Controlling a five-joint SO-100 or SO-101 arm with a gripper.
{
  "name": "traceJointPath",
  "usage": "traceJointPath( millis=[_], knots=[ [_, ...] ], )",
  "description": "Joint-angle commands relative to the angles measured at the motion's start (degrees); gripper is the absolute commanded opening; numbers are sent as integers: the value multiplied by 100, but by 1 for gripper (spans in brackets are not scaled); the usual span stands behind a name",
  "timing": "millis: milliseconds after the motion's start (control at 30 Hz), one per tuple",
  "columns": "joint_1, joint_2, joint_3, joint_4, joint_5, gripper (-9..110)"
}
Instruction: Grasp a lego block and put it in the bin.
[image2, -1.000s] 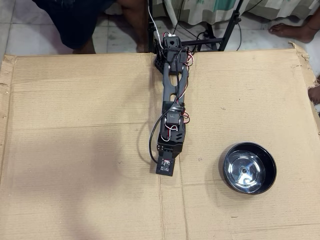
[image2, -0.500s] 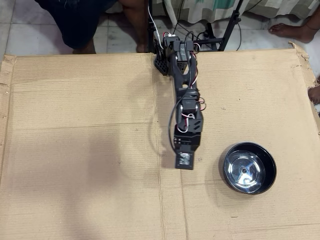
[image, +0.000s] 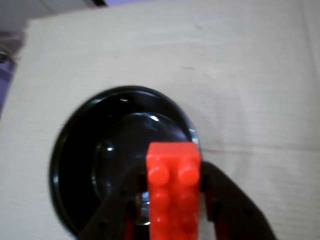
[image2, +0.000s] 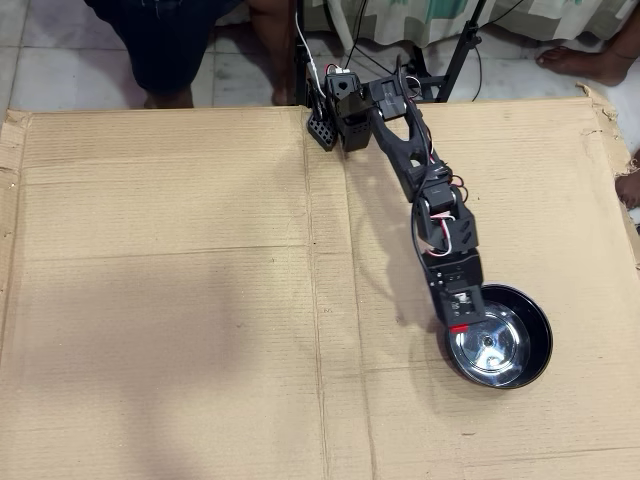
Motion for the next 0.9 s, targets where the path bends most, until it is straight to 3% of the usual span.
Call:
traceJointPath(
  millis=[0,500,733,867],
  knots=[
    [-237,334,-264,-281,132,0],
    [-694,-431,-272,-2355,694,0],
    [-677,-448,-255,-2399,765,1],
    [-677,-439,-246,-2399,738,13]
  ],
)
